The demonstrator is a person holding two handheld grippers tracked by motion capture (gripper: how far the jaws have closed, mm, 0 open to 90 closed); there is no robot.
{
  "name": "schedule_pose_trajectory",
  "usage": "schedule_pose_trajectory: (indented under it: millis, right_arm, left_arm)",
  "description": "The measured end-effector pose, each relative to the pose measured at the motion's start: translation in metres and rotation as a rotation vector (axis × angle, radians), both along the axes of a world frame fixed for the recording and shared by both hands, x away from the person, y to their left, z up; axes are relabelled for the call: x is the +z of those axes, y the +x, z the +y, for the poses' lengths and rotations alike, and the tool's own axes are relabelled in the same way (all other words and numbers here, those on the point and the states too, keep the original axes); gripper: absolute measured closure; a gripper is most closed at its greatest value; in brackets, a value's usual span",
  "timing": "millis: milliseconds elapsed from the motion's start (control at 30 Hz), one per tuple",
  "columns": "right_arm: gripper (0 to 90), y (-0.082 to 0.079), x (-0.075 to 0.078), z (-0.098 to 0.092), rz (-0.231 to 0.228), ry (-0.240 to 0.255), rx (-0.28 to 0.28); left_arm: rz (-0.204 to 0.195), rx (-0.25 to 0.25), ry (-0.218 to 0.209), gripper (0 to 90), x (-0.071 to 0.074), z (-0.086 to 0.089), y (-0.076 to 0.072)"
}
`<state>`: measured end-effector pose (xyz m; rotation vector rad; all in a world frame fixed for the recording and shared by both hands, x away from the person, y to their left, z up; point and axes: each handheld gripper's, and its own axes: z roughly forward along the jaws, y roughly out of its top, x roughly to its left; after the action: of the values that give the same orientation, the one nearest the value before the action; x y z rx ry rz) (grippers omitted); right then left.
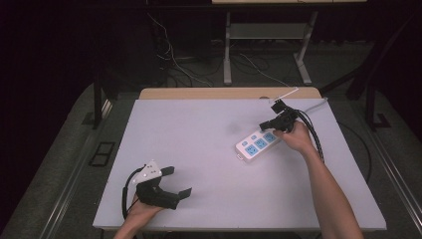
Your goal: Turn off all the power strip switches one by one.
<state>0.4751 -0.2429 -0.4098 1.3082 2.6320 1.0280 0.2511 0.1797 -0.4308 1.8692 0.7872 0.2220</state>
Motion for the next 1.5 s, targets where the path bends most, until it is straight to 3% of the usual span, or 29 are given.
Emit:
schedule_pose_trajectory:
  millis: [100, 200, 767, 1100, 1333, 1500]
  right_arm:
    - [90.0, 0.0005, -0.0038, -0.0024, 0.007, -0.013, -0.005]
    - [90.0, 0.0000, -0.0070, -0.0067, 0.015, 0.023, -0.021]
    - [90.0, -0.0056, -0.0108, -0.0085, -0.029, 0.042, -0.037]
    - [90.0, -0.0064, -0.0093, -0.0044, -0.030, 0.003, -0.040]
    - [90.0, -0.0062, -0.0104, -0.0066, -0.028, 0.024, -0.039]
    - [90.0, -0.0070, -0.0082, -0.0026, -0.047, -0.014, -0.033]
  left_arm:
    - [0.001, 0.000, 0.001, 0.0, -0.0001, -0.0003, 0.0001]
    - [0.001, -0.001, 0.001, 0.0, -0.0001, -0.0004, 0.0000]
    - [-0.002, -0.011, 0.006, 0.0, 0.0001, -0.0028, -0.0014]
    - [-0.004, -0.009, 0.009, 0.0, -0.0001, -0.0021, -0.0013]
    - [0.001, -0.013, 0.011, 0.0, -0.0007, -0.0028, -0.0008]
    - [0.003, -0.013, 0.011, 0.0, -0.0012, -0.0024, 0.0003]
